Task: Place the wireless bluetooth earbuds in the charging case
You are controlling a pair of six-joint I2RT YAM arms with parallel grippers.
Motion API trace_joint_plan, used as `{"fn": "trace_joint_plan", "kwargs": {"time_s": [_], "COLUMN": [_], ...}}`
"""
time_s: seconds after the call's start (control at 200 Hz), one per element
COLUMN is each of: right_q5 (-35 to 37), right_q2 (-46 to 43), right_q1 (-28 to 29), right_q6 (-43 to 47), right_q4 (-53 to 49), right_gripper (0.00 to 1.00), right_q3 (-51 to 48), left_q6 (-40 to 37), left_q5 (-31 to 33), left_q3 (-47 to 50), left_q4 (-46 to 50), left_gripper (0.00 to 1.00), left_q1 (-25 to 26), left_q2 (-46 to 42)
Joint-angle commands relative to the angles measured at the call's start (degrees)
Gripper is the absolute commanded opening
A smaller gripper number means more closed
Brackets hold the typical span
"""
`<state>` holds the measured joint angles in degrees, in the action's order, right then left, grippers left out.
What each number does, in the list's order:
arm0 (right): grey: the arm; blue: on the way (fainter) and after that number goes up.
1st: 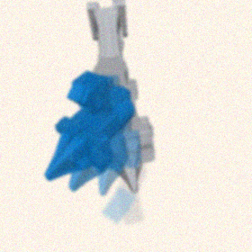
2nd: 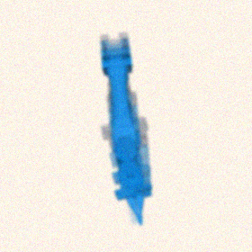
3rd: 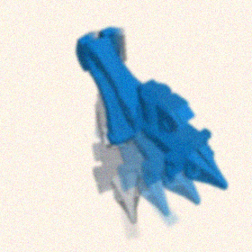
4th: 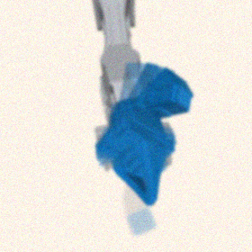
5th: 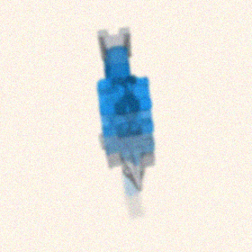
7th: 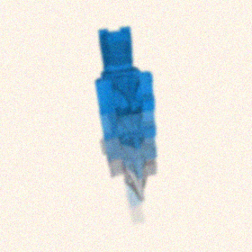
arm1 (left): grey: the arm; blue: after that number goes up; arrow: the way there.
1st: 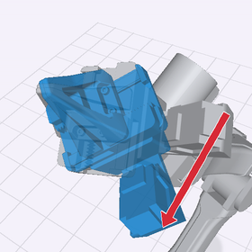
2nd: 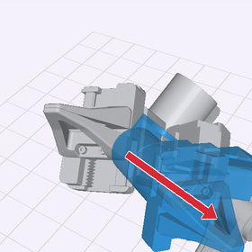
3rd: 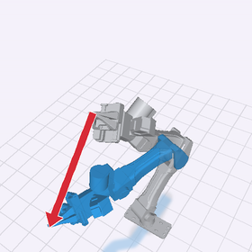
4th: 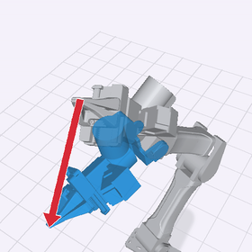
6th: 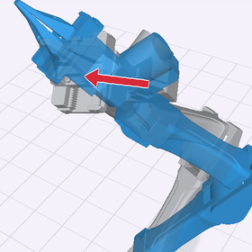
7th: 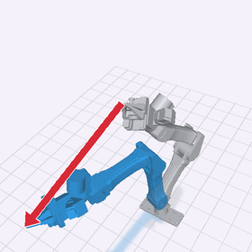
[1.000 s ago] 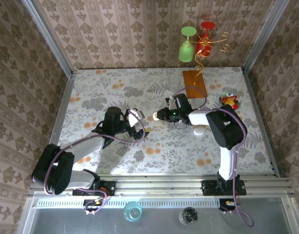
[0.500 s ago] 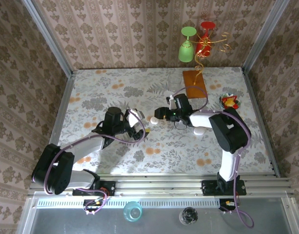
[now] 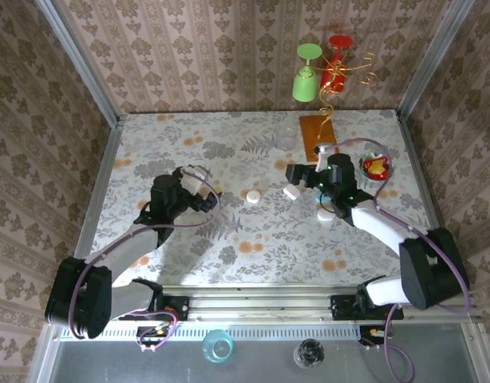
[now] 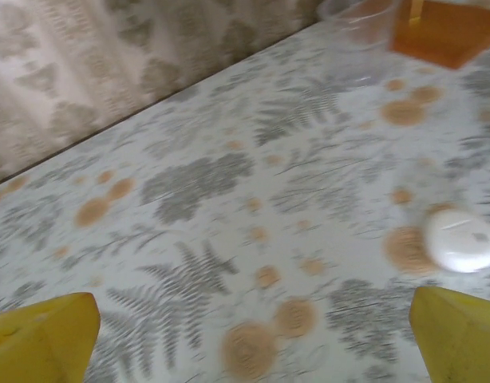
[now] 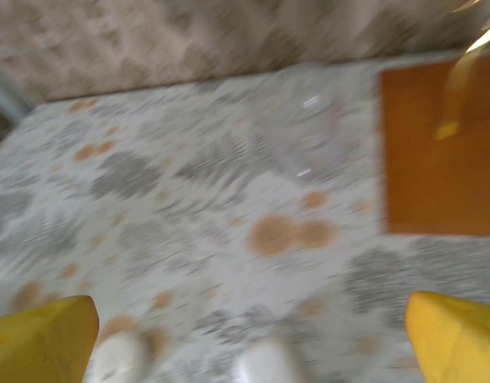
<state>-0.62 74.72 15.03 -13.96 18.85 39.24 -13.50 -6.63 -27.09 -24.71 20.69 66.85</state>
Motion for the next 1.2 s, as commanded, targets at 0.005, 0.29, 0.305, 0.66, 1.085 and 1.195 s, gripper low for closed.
{"fn": "trace_joint_plan", "kwargs": {"time_s": [0.005,0.29,0.305,0.66,1.085,1.195], "right_q5": [16.73,17.34,16.84,7.69,7.60,7.61], "right_q2": [-2.59,2.35,2.82,12.79,12.82,12.90], "right_q1": [-1.23,-7.73,-8.07,-13.27,-13.36,-13.35], "right_q6": [11.72,12.79,12.81,11.68,11.66,11.65], "right_q4": [-0.71,15.10,15.99,29.44,29.40,29.40], "right_gripper": [0.99,1.00,1.00,1.00,1.00,1.00], "right_q3": [-4.08,-12.68,-13.04,-15.61,-15.60,-15.58], "left_q6": [1.14,5.35,5.65,11.82,9.21,9.26], "left_q5": [10.35,7.05,6.99,4.79,7.76,7.77], "left_q3": [3.43,9.61,9.76,5.92,4.66,4.68], "left_q4": [-5.56,-23.10,-24.70,-29.02,-28.00,-27.99], "left_gripper": [1.00,1.00,1.00,1.00,1.00,1.00], "left_q1": [-2.90,-14.20,-14.71,-21.60,-19.30,-19.28], "left_q2": [-0.30,8.59,9.75,21.79,22.31,22.34]}}
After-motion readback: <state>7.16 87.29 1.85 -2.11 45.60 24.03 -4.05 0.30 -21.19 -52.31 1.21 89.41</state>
